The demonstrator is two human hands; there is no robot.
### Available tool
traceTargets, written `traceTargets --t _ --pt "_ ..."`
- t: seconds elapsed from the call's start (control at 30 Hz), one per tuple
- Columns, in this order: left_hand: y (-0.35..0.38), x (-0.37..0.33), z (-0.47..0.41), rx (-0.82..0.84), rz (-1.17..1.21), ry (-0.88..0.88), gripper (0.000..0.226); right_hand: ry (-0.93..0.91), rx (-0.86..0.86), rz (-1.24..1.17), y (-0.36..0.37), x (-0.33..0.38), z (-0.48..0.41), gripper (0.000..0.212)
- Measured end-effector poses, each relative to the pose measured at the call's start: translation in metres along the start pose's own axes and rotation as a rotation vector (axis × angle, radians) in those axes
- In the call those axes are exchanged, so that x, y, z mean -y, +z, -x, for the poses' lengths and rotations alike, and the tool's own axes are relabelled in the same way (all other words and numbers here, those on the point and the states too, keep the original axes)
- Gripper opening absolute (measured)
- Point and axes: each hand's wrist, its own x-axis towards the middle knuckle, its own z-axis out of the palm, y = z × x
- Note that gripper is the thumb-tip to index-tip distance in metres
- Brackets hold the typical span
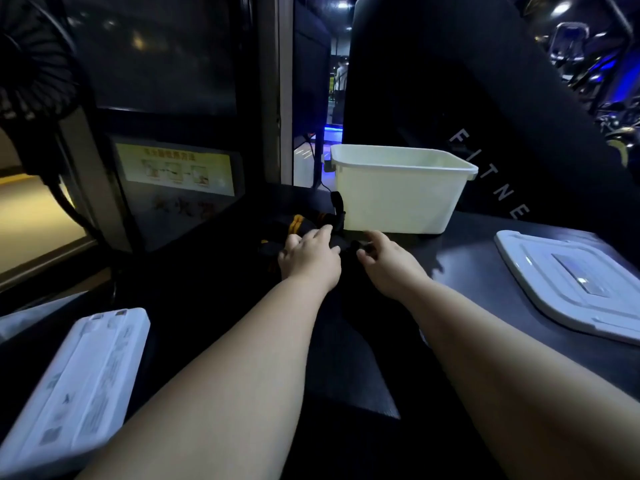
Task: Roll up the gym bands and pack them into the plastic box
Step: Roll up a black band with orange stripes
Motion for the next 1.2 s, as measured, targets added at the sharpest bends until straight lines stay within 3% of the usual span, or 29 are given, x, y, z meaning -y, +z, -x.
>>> traceTargets --t 0.2,0.43,0.53,0.67,0.87,1.0,1.2 --pt "0.004 0.012 -0.012 0.024 -0.043 -0.032 0.045 0.106 0.021 0.092 0.012 0.001 -0.014 0.05" --pt "0.009 0.015 -0.014 -0.012 -0.014 -0.033 0.037 0.104 -0.035 -0.024 0.007 0.0 -0.013 0.03" --pt "0.008 0.016 -0.011 0.01 -0.039 0.004 0.039 0.092 -0.039 -0.093 0.006 -0.003 -0.014 0.041" --pt "0.008 0.017 -0.012 0.004 -0.001 0.007 0.035 0.049 0.053 0.013 0.007 -0.005 -0.017 0.06" --pt "0.008 0.019 -0.012 0.013 0.026 0.006 0.04 0.034 0.049 0.023 0.01 -0.007 -0.017 0.049" --pt "0.01 0.019 -0.013 0.008 0.026 0.025 0.04 0.064 -0.038 -0.135 0.008 -0.008 -0.014 0.038" --pt "0.009 0.014 -0.012 -0.134 0.031 0.091 0.027 0.083 -0.113 -0.351 0.003 -0.007 -0.009 0.024"
